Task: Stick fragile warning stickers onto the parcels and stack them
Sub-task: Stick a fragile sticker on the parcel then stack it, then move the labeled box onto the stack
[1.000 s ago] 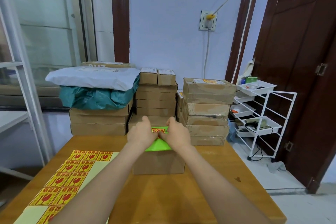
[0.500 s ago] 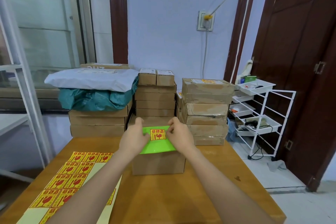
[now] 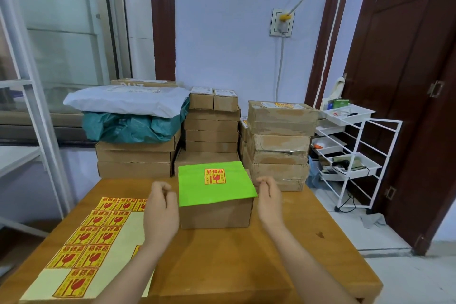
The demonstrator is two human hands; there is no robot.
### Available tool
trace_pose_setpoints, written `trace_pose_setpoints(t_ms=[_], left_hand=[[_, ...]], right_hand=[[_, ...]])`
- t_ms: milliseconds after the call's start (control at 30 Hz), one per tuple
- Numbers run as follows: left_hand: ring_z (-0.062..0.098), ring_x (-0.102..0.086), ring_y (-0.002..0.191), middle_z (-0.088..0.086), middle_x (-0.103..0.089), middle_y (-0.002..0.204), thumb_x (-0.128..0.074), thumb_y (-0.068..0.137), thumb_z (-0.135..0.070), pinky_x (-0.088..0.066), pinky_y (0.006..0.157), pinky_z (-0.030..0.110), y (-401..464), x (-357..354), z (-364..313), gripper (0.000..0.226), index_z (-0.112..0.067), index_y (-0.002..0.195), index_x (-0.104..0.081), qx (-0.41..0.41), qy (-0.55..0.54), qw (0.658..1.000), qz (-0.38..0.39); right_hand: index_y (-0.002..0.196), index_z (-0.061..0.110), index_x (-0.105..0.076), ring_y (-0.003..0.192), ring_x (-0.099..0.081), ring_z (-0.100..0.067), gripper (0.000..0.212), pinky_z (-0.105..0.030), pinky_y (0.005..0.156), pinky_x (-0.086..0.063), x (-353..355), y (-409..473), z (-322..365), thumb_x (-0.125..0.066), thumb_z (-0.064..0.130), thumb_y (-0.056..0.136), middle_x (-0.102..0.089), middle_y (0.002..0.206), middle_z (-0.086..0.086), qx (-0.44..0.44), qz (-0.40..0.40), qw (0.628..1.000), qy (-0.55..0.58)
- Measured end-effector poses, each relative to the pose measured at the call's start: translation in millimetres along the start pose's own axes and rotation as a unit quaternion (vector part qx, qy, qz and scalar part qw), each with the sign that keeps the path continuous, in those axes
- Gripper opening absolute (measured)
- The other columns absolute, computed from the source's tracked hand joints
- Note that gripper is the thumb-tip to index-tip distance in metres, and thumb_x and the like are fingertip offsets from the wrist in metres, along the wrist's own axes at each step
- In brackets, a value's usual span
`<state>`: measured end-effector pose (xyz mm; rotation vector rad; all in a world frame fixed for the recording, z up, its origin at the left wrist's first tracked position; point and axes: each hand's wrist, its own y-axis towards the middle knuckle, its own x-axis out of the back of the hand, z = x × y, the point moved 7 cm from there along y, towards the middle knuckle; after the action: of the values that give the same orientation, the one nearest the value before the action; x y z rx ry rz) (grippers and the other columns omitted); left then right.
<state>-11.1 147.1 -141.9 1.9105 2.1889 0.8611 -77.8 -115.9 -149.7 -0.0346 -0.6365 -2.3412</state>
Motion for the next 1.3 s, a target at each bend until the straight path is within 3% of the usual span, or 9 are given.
trace_pose_setpoints(t_ms=[67,167,400,533,633,800,900,1067,1300], left_hand=[[0.029,-0.053,0.082,0.006,-0.057,0.087,-0.042,0.094,-0.003,-0.038,0.062,0.035,-5,-4,16,0.011,-0.009,0.094,-0.051,0.062,-0.041,0.997,0.005],[0.027,-0.054,0.091,0.005,-0.060,0.092,-0.043,0.095,-0.003,-0.038,0.066,0.032,-10,-13,27,0.016,-0.010,0.097,-0.056,0.101,-0.072,0.992,0.033],[0.021,-0.054,0.101,0.000,-0.059,0.105,-0.047,0.095,-0.008,-0.040,0.080,0.031,2,-23,17,0.023,-0.017,0.114,-0.057,0.115,-0.119,0.985,0.045],[0.017,-0.045,0.110,0.002,-0.050,0.124,-0.046,0.097,-0.018,-0.041,0.088,0.031,18,-30,16,0.040,-0.018,0.137,-0.048,0.114,-0.097,0.986,0.071],[0.017,-0.041,0.109,0.000,-0.042,0.118,-0.045,0.098,-0.021,-0.039,0.087,0.032,26,-34,13,0.044,-0.025,0.141,-0.042,0.110,-0.092,0.986,0.088],[0.014,-0.046,0.114,-0.004,-0.049,0.128,-0.047,0.096,-0.015,-0.043,0.090,0.032,20,-36,18,0.043,-0.026,0.137,-0.046,0.100,-0.123,0.982,0.107],[0.014,-0.050,0.114,-0.006,-0.056,0.117,-0.047,0.094,-0.005,-0.041,0.088,0.028,10,-35,21,0.036,-0.025,0.124,-0.050,0.100,-0.167,0.975,0.108],[0.015,-0.051,0.114,-0.008,-0.058,0.113,-0.047,0.093,0.001,-0.040,0.088,0.024,-5,-34,32,0.031,-0.016,0.119,-0.051,0.107,-0.199,0.968,0.113],[-0.007,-0.050,0.098,-0.026,-0.052,0.106,-0.048,0.094,0.000,-0.041,0.075,0.014,-30,-25,25,0.033,-0.027,0.114,-0.048,0.085,-0.166,0.977,0.101]], right_hand=[[0.094,0.016,-0.057,0.095,-0.056,-0.021,0.020,-0.028,0.081,-0.043,-4,-8,-19,-0.040,0.006,0.093,-0.063,0.097,-0.004,-0.058,0.008,0.998,0.016],[0.100,0.019,-0.059,0.100,-0.058,-0.021,0.026,-0.036,0.087,-0.045,-16,-22,-35,-0.042,0.003,0.091,-0.065,0.102,-0.003,-0.055,0.051,0.997,-0.003],[0.105,0.011,-0.062,0.101,-0.055,-0.020,0.025,-0.028,0.082,-0.040,-32,-9,-27,-0.039,0.007,0.097,-0.062,0.103,-0.004,-0.053,0.060,0.997,-0.014],[0.121,0.006,-0.060,0.112,-0.051,-0.019,0.034,-0.030,0.092,-0.039,-38,4,-19,-0.037,0.020,0.101,-0.058,0.118,-0.006,-0.067,0.062,0.995,-0.044],[0.129,0.010,-0.056,0.115,-0.049,-0.017,0.038,-0.031,0.098,-0.038,-37,6,-13,-0.037,0.028,0.102,-0.055,0.123,-0.004,-0.065,0.061,0.995,-0.052],[0.129,0.011,-0.056,0.115,-0.051,-0.015,0.038,-0.032,0.099,-0.041,-34,-1,-21,-0.039,0.030,0.101,-0.057,0.123,0.002,-0.071,0.062,0.995,-0.022],[0.121,0.016,-0.058,0.112,-0.056,-0.015,0.033,-0.040,0.098,-0.046,-33,-8,-27,-0.040,0.034,0.100,-0.062,0.117,0.003,-0.080,0.067,0.994,0.010],[0.117,0.020,-0.058,0.110,-0.056,-0.012,0.030,-0.040,0.097,-0.046,-25,-20,-32,-0.042,0.035,0.097,-0.063,0.114,0.006,-0.070,0.053,0.995,0.048],[0.114,0.022,-0.059,0.110,-0.056,-0.013,0.039,-0.044,0.098,-0.045,-16,-36,-44,-0.038,0.043,0.088,-0.063,0.113,0.005,-0.066,0.037,0.995,0.070]])
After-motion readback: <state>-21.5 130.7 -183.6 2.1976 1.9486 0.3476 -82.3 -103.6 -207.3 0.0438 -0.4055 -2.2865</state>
